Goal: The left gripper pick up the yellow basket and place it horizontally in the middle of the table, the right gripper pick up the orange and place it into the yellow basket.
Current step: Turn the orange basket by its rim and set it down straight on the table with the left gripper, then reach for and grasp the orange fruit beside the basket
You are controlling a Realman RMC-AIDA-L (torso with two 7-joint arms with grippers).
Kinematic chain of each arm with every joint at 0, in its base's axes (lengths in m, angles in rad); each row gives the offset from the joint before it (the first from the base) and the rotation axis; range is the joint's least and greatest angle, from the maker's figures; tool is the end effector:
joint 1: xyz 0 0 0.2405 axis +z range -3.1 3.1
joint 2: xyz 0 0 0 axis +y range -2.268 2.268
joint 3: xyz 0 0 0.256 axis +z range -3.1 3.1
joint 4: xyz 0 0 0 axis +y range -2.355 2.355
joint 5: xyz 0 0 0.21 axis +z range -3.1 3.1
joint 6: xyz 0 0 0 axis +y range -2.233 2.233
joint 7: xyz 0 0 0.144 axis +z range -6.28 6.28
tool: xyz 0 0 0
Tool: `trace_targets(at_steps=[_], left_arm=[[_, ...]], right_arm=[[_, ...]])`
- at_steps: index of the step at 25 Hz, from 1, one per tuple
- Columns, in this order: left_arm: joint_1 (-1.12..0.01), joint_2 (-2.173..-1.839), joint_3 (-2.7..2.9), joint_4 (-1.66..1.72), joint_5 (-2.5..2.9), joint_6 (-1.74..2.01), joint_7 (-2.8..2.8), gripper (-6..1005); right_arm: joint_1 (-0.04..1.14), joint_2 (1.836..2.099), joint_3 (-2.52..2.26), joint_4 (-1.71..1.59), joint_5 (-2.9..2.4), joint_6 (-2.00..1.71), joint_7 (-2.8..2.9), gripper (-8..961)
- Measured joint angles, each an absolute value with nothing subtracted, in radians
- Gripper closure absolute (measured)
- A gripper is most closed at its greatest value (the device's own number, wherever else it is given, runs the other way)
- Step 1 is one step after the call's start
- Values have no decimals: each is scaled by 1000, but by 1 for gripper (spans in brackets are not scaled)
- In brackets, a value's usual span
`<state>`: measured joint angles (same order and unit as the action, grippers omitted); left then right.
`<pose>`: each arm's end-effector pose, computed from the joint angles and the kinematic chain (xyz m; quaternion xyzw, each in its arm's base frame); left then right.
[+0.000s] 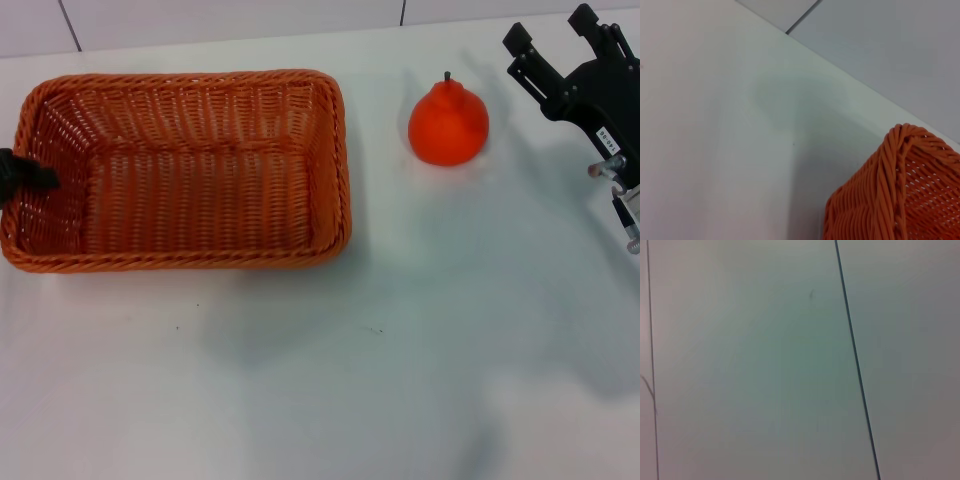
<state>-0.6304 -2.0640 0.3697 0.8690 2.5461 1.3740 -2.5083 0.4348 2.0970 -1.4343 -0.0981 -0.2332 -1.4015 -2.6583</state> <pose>-0.3159 0.3695 0.0664 -0.6795 -0.6756 -0.1619 0.2359 0.2993 0.3191 -0.0076 -0.2082 -0.7181 -0.5079 0.4279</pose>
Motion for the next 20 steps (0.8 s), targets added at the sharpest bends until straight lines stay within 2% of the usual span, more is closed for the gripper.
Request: trace_targets(at_steps=[5, 10, 15, 20], left_arm=[[-632, -2068, 371, 874, 2549, 1373, -2510, 837], [-633, -2069, 371, 874, 2542, 1367, -2510, 730], [-633, -2079, 371, 893, 2517, 1366, -2490, 569], [-597, -2131, 370, 1034, 2406, 1354, -2392, 401]], right_arm=[[435, 2097, -1434, -98, -233, -1401, -2658, 22], [436, 2095, -1434, -98, -233, -1401, -2658, 22], [436, 2096, -1434, -95, -233, -1401, -2658, 22], [435, 2097, -1434, -93, -233, -1397, -2659, 22]])
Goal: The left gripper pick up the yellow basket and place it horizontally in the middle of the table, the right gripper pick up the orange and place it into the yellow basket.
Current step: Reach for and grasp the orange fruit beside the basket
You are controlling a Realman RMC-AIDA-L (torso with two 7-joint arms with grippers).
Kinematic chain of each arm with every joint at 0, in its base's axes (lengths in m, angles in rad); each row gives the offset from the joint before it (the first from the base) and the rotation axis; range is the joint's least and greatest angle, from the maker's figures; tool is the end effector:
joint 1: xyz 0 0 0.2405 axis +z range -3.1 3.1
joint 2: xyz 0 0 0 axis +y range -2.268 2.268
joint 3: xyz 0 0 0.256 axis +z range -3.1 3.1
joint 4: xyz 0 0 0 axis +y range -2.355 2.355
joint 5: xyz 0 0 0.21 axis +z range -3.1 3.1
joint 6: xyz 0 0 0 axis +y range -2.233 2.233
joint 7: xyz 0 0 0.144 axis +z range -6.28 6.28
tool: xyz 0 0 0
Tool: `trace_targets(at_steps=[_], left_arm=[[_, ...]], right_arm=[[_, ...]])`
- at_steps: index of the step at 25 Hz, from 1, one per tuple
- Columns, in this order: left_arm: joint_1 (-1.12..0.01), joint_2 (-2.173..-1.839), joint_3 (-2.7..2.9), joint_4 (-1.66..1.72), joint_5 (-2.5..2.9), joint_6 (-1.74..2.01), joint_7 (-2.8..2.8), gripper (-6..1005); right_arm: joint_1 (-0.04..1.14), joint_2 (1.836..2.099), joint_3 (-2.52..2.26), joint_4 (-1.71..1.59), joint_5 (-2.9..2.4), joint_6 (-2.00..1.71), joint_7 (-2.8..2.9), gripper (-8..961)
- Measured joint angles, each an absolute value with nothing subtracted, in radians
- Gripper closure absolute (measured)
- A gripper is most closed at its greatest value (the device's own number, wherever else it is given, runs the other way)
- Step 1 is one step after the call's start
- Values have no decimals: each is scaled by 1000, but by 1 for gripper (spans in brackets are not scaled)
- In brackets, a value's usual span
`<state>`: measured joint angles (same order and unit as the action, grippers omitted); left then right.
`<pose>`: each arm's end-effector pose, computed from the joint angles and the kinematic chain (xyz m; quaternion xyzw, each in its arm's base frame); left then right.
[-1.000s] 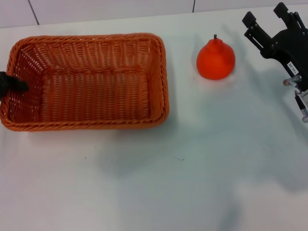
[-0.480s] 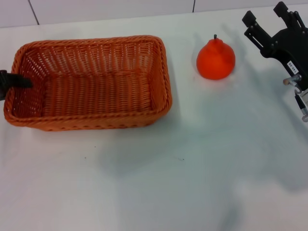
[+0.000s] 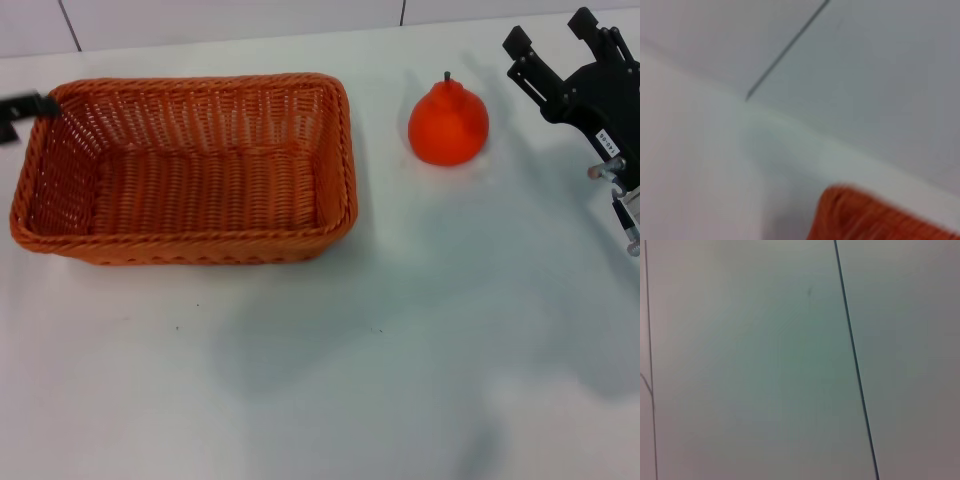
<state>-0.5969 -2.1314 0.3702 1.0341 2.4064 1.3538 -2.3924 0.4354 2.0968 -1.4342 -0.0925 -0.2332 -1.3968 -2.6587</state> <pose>-0.2958 0.3746 0.0837 -0.7109 -0.6024 -0.2232 0.2862 0.3009 0.3187 -0.0084 -0.2115 -0.7188 -0.5083 0.4245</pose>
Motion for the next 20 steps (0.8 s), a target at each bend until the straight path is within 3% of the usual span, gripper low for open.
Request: trace_targets(at_steps=[3, 10, 20], left_arm=[[-571, -2157, 370, 1110, 2322, 1331, -2328, 298], [-491, -2163, 371, 1119, 2053, 1262, -2137, 99], [-364, -2170, 362, 1001, 1634, 1170, -1744, 102]], right_arm=[[434, 2097, -1434, -94, -233, -1395, -2659, 22], [438, 2095, -1434, -90, -233, -1390, -2659, 22], [434, 2097, -1466, -89, -235, -1263, -2656, 22]])
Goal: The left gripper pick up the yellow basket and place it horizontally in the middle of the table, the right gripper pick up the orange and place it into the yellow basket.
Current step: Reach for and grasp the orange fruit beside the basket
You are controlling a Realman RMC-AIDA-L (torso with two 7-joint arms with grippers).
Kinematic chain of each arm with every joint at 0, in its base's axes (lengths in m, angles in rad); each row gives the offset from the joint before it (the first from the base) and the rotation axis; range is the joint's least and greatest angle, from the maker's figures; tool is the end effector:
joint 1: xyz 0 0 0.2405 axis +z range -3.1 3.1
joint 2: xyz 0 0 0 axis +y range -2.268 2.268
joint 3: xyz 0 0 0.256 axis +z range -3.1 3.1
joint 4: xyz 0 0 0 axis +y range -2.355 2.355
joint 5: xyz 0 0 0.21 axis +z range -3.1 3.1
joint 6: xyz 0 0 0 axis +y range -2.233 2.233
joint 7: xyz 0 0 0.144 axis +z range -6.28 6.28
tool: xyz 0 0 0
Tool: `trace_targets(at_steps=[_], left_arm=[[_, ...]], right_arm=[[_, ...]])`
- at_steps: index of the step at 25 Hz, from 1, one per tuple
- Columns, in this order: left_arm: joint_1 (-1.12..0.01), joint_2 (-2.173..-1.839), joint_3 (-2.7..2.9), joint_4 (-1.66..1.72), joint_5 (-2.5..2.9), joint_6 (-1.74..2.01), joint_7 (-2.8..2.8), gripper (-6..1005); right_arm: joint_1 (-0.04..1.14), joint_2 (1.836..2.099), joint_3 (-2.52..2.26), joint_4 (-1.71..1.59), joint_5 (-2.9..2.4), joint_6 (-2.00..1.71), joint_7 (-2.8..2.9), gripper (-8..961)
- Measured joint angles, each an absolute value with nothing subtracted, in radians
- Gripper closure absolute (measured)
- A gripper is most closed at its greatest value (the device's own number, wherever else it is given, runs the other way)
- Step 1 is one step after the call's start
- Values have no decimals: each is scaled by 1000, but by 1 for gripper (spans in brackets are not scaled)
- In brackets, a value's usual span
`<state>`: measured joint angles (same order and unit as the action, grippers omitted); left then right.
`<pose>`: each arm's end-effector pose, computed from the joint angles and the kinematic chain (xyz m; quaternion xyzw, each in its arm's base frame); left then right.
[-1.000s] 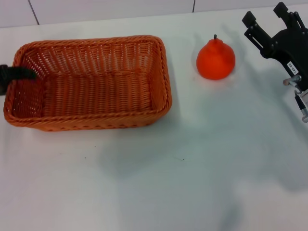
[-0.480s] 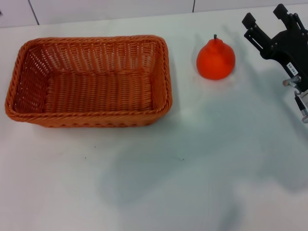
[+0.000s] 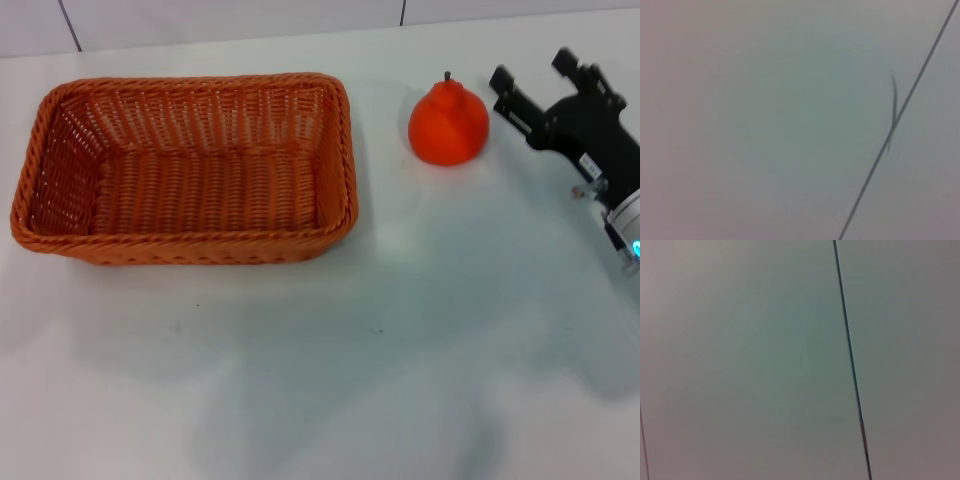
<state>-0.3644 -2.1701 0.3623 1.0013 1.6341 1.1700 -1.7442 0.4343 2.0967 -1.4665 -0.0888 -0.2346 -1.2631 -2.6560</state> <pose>-0.3254 0.3399 0.1420 -0.6583 -0.3994 -0.4197 0.4806 0.3162 0.3208 -0.0223 -0.2526 -0.7374 -0.5054 0.3701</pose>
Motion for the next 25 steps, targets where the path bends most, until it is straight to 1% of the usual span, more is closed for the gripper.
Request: trace_targets(at_steps=[5, 12, 17, 25], left_arm=[[-337, -2168, 365, 907, 1473, 1204, -1586, 104], [-331, -2169, 361, 832, 1382, 1261, -1461, 106], [-332, -2164, 364, 813, 1372, 1260, -1445, 107], [-342, -2165, 370, 777, 1371, 1265, -1411, 108]], right_arm=[[446, 2093, -1500, -98, -235, -1113, -2636, 22], [476, 2090, -1517, -104, -235, -1035, -2624, 22], [495, 2088, -1519, -114, -235, -1018, -2620, 22], [532, 2088, -1556, -179, -235, -858, -2608, 22]])
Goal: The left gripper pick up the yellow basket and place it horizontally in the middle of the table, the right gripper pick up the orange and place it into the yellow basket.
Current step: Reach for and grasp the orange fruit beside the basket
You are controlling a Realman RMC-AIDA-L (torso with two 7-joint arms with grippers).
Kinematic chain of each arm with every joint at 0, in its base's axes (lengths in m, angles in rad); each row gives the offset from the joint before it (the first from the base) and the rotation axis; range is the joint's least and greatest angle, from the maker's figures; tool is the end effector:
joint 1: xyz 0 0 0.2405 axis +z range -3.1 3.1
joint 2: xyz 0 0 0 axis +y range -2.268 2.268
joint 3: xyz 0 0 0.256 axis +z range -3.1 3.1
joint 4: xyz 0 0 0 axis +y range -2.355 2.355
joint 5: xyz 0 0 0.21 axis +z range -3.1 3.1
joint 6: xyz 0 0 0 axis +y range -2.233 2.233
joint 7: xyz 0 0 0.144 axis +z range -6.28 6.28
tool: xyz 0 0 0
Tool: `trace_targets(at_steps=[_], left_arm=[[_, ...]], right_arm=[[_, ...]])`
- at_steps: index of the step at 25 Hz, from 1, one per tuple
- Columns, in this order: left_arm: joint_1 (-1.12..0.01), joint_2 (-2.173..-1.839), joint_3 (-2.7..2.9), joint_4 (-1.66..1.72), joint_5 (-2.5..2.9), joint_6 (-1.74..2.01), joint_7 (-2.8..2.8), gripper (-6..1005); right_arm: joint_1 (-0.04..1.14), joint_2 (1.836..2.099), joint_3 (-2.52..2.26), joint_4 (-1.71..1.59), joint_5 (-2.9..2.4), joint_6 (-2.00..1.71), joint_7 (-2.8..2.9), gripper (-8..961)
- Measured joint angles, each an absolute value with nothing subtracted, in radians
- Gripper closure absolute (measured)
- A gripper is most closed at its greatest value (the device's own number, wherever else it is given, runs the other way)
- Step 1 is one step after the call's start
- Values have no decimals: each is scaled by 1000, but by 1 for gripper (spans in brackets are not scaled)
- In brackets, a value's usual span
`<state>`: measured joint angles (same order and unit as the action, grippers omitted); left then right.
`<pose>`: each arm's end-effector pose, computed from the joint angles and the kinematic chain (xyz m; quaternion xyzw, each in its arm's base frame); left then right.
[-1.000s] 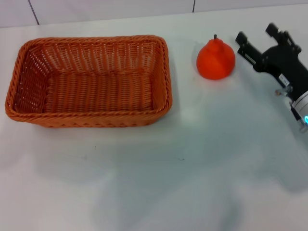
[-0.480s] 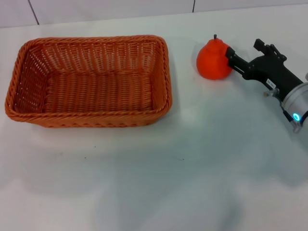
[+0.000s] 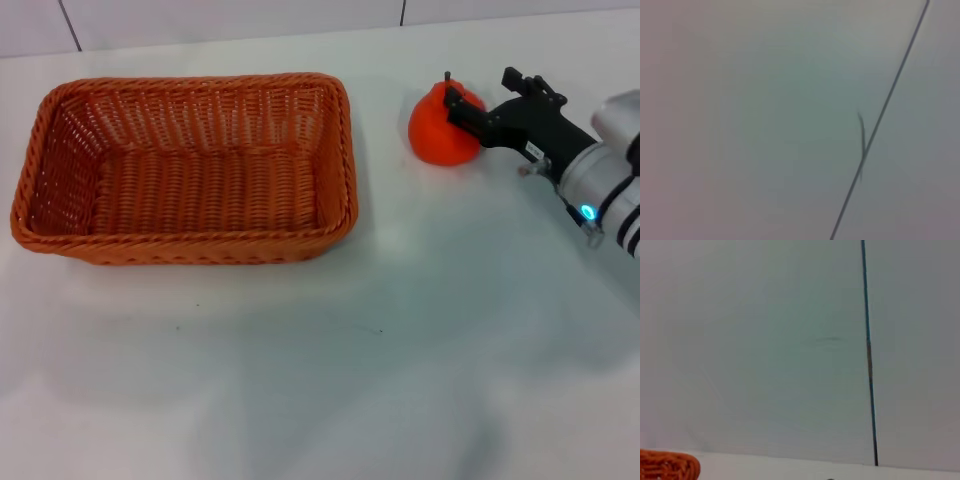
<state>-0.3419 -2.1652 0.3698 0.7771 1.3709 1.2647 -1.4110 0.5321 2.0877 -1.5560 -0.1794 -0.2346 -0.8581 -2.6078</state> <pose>-0.3313 0.3267 0.1186 -0.6452 -0.3359 -0.4738 0.4964 0.3114 0.3677 -0.0445 -0.3021 -0.7787 -0.4841 0.2609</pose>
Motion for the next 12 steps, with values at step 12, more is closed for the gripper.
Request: trace_targets(at_steps=[12], left_arm=[[-357, -2165, 379, 746, 1375, 1266, -1391, 107]], right_arm=[[563, 2088, -1611, -205, -236, -816, -2590, 22]])
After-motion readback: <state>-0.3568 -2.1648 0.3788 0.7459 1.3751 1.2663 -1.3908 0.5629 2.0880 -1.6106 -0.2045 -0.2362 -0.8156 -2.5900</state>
